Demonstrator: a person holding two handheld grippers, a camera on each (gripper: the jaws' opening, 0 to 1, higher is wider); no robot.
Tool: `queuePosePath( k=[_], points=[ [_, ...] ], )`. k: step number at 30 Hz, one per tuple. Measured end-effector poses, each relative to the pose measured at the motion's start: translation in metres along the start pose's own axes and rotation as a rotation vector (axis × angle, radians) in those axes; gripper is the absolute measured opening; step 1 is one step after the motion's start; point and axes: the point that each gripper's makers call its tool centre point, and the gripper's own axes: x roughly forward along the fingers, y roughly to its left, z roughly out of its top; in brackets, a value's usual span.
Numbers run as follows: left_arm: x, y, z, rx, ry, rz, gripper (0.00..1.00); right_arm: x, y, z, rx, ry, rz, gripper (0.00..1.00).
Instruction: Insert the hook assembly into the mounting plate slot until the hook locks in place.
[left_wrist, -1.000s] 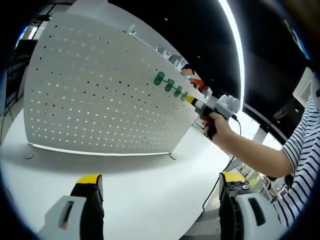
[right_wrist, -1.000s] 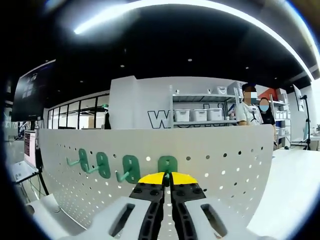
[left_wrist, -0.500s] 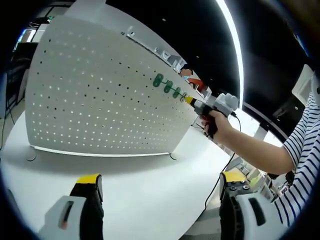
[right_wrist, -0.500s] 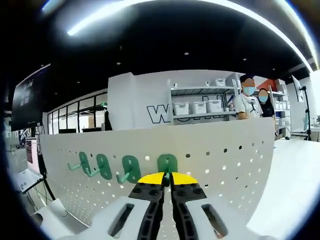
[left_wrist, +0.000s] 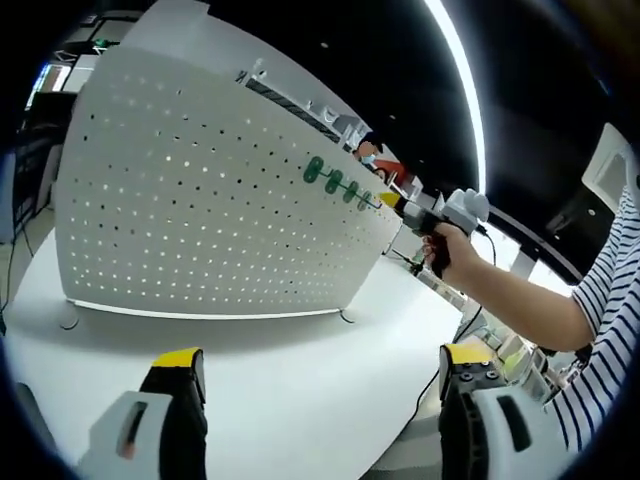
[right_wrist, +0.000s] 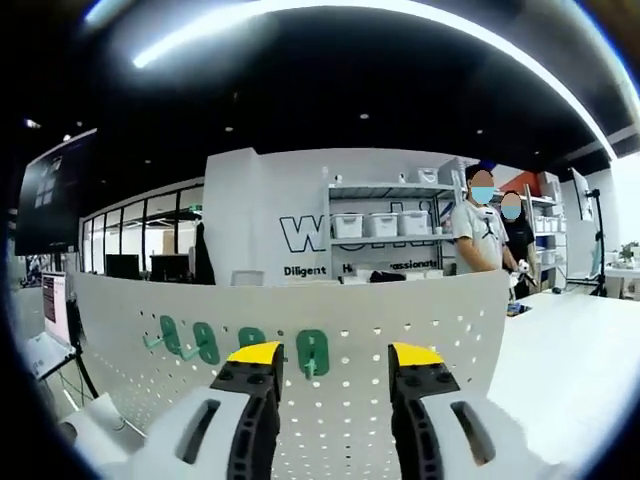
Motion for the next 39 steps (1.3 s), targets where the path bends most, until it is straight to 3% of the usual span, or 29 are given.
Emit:
queuePosePath(
  k=[2, 4, 11, 17, 24, 33, 39],
  points=[
    [0.0, -0.001, 0.0, 0.003, 0.0, 0.001, 1.0, -0.006, -0.005, -0.003, -0.026, 0.008, -0.03, 0.6],
    [-0.003, 0.0, 0.001, -0.003, -0.005, 0.001, 1.0, -0.013, -0.007, -0.009, -0.036, 0.026, -0.039, 0.67],
    [-0.009, -0.003, 0.003, 0.014, -0.01, 0.006, 1.0, -0.042, -0.016, -0.029, -0.029, 0.075, -0.053, 0.76],
    [-0.011, -0.006, 0.005, 0.02, -0.013, 0.006, 1.0, -0.067, -0.015, -0.046, -0.03, 0.116, -0.045, 0.81],
    [-0.013, -0.006, 0.006, 0.025, -0.016, 0.007, 1.0, -0.104, -0.007, -0.081, -0.056, 0.208, 0.005, 0.85],
    [-0.019, -0.003, 0.002, 0.024, -0.009, 0.023, 1.0, -0.15, -0.023, -0.113, -0.034, 0.3, -0.013, 0.87],
    [-0.019, -0.004, -0.005, 0.025, 0.007, 0.027, 1.0, -0.169, -0.028, -0.127, -0.035, 0.343, -0.017, 0.88]
  ],
)
